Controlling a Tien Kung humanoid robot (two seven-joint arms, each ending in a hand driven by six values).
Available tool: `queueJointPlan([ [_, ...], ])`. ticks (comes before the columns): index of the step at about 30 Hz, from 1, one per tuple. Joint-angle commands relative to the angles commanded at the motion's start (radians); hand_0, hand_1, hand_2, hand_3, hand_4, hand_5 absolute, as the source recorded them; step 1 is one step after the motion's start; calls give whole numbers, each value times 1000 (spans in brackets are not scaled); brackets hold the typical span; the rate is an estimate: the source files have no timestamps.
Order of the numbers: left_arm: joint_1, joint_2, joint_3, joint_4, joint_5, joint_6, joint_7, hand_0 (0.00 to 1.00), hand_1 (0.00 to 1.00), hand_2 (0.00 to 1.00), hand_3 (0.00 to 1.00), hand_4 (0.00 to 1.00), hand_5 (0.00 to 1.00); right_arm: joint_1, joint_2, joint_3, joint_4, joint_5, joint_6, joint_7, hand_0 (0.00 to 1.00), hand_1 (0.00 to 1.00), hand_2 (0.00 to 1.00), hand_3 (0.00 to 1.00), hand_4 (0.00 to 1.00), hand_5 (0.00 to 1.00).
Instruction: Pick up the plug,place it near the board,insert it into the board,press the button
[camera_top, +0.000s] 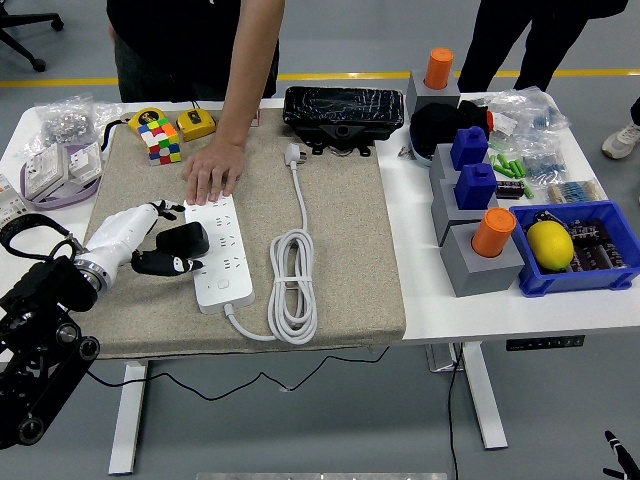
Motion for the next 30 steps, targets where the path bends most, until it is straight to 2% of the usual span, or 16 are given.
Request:
queueJointPlan([
  [11,-43,0,20,46,-19,2,-13,719,802,739,769,998,322,3,-2,-1,0,1,-1,1,814,758,735,776,998,998],
  [21,-55,-1,31,77,-25,11,-21,690,775,713,740,998,311,6,-4,0,0,0,-2,1,815,758,735,777,998,998],
  [22,-54,-1,30,78,-25,12,-21,651,741,688,705,998,320,6,-4,0,0,1,-2,1,814,758,735,776,998,998],
  [27,-55,-3,33,87,-21,19,-26,651,741,688,705,998,320,7,-4,-1,0,0,-1,1,814,758,735,776,998,998],
  [28,-55,-3,32,89,-19,20,-26,536,693,660,645,998,311,7,-4,-2,0,1,-1,1,815,757,735,777,998,998],
  [30,-55,-5,32,92,-17,26,-29,536,693,660,645,998,311,7,-5,0,0,0,-1,1,815,757,735,777,998,998],
])
